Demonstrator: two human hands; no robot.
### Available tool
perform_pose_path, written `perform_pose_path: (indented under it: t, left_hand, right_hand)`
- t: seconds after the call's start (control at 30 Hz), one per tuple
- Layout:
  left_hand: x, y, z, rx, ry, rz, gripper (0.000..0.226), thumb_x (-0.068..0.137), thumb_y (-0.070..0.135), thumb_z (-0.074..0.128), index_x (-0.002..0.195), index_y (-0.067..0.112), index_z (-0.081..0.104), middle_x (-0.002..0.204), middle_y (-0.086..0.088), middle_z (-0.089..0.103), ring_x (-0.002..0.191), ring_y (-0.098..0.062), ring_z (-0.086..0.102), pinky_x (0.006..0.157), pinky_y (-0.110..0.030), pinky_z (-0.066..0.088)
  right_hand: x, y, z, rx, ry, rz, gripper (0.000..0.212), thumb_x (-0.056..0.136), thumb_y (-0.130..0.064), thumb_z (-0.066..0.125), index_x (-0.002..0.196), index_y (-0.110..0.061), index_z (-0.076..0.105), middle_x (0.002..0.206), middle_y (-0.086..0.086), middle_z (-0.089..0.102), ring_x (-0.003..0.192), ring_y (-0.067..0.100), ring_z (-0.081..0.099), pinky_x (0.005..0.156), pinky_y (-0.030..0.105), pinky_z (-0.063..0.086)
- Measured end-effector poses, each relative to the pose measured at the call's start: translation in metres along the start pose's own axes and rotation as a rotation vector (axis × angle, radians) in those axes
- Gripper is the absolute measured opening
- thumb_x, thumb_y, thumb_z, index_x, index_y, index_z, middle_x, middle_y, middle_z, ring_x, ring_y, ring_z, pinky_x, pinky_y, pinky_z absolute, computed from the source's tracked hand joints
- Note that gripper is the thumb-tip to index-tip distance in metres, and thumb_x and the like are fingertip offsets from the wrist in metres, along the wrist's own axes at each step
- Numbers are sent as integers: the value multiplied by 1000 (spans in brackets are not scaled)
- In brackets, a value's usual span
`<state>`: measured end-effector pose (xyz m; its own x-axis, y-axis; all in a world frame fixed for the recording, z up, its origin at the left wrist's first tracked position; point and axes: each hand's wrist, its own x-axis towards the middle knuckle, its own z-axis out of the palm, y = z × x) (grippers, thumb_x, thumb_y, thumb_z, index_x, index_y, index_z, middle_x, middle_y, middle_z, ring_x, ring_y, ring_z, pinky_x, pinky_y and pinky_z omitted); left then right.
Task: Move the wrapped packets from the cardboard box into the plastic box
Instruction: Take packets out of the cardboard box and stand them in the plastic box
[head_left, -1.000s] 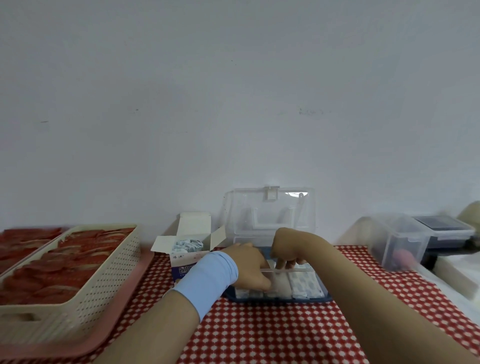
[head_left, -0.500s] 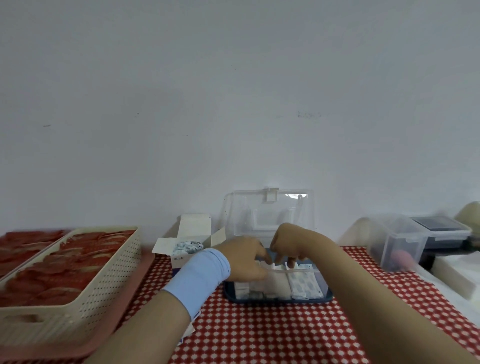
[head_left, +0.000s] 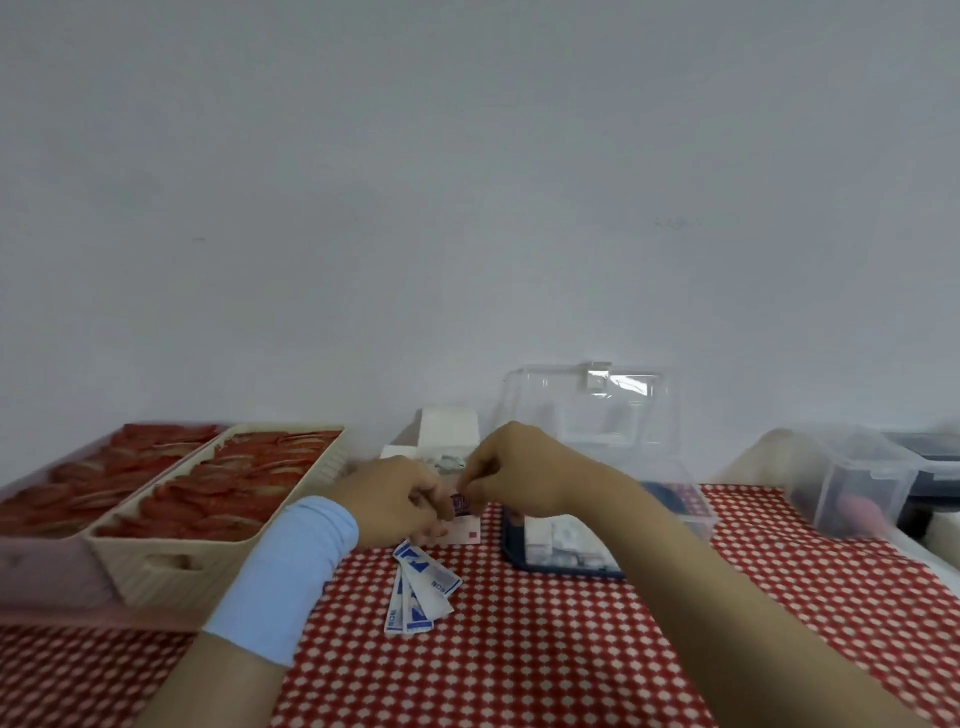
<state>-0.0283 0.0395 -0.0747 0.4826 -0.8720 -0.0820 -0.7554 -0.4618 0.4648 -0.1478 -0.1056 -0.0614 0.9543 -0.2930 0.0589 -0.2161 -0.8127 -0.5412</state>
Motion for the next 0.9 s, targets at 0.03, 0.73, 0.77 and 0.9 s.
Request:
perform_pose_path:
  t: [0.03,0.73,0.77,0.9]
  left_hand:
    - [-3,-10,4,44,2,-31,23,92,14,60,97,32,75,87,15,71,79,-2,67,78,-17,47]
    - [-11,-70,43,99,-65,-65,46,78,32,79,119,28,59,117,7,66,104,-16,61,87,-27,48]
    - [-10,-71,43,70,-53,-57,46,79,32,78,120,27,58,116,7,66,103,-15,62,85,-25,48]
    - [-9,-74,38,-268,83,-38,43,82,28,77,119,27,54,105,10,68,83,-7,63,70,-23,52]
  right_hand:
    - [4,-4,13,-30,-51,10,14,91,-18,66,92,-17,79,86,-5,76,57,5,64,66,25,59]
    - [29,-15,106,-68,-274,310,71,79,-28,82,142,-15,51,139,3,58,126,23,56,108,38,46]
    - [29,-13,105,-48,-265,310,63,79,-27,82,136,-14,58,132,4,63,118,22,61,101,35,51]
    - [27,-7,96,134,-219,271,33,83,-21,79,113,-13,71,101,1,71,85,15,69,67,24,57]
